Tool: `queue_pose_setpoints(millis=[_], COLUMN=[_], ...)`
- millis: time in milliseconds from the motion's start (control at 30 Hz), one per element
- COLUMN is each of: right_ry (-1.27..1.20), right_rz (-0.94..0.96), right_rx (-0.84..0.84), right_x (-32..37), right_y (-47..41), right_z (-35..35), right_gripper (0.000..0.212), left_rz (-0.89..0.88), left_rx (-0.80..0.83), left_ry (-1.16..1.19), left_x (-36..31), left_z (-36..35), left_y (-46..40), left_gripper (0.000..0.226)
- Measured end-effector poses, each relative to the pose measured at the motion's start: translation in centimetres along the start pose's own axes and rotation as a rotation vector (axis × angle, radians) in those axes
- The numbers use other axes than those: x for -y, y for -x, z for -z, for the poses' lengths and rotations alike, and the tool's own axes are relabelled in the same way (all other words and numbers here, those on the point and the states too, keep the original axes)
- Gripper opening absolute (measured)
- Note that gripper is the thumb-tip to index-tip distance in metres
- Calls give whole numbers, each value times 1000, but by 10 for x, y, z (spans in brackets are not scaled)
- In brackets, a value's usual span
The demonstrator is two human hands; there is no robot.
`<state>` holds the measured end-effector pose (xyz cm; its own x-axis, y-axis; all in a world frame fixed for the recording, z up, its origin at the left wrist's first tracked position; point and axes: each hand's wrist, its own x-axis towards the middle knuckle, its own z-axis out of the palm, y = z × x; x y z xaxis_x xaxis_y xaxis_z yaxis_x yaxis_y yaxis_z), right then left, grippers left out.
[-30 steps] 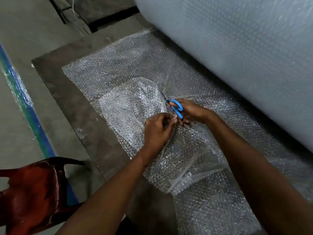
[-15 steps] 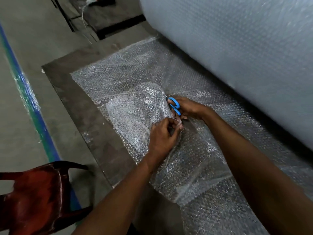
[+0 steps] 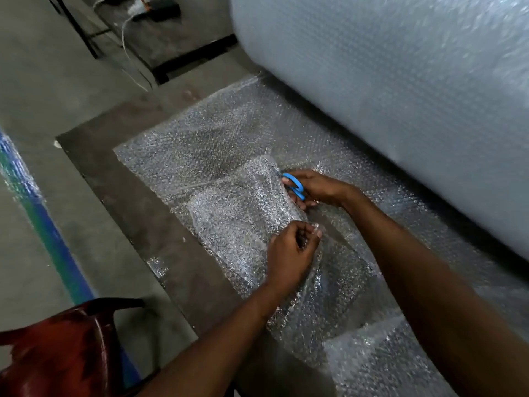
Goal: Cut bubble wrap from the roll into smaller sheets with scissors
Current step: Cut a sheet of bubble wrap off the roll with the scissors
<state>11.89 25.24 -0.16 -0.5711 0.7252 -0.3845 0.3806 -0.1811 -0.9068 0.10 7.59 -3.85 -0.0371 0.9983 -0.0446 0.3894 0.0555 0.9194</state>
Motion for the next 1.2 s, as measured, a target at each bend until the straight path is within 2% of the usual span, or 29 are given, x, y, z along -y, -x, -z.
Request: queue_pose_setpoints(millis=[100, 200, 367, 433, 533, 600, 667, 733, 800, 900, 1067, 1200], right_ry=[-10, -25, -17, -3, 15, 3, -16, -33, -38, -27, -46, -53], right_rz=[-28, -75, -97, -96, -93, -92, -101, -111, -104, -101, -148, -156], right_rx=[-4, -3, -36, -46, -95, -90, -74, -81, -89, -113, -101, -85], right_x=[1, 4, 13, 14, 15, 15, 13, 13, 16, 20, 18, 19], right_y=[-9, -16, -23, -22, -22, -21, -20, -19, -19, -21, -31, -35], right_z=[-1, -1, 2, 3, 1, -2, -3, -2, -1, -1, -1, 2], right_gripper=[29, 28, 50, 51, 47, 48, 48, 44, 41, 49, 30, 48], left_rz=[25, 66, 82, 39, -9, -60, -123, -180, -197, -185, -172, -202], left_rx=[38, 68, 158, 119, -48, -147, -224, -237, -191, -130, -125, -119], left_ry=[57, 116, 184, 196, 195, 124, -79, -353, -532, -582, -581, -621], left_x=[-2, -4, -9, -18, -22, -12, 5, 23, 38, 52, 62, 64], left_z=[6, 10, 20, 32, 56, 75, 94, 110, 121, 127, 129, 127], left_y=[-4, -6, -10, -16, -41, -73, -113, -146, -167, -178, -181, -174], left_gripper=[25, 27, 28, 32, 29, 32, 36, 42, 43, 42, 36, 37])
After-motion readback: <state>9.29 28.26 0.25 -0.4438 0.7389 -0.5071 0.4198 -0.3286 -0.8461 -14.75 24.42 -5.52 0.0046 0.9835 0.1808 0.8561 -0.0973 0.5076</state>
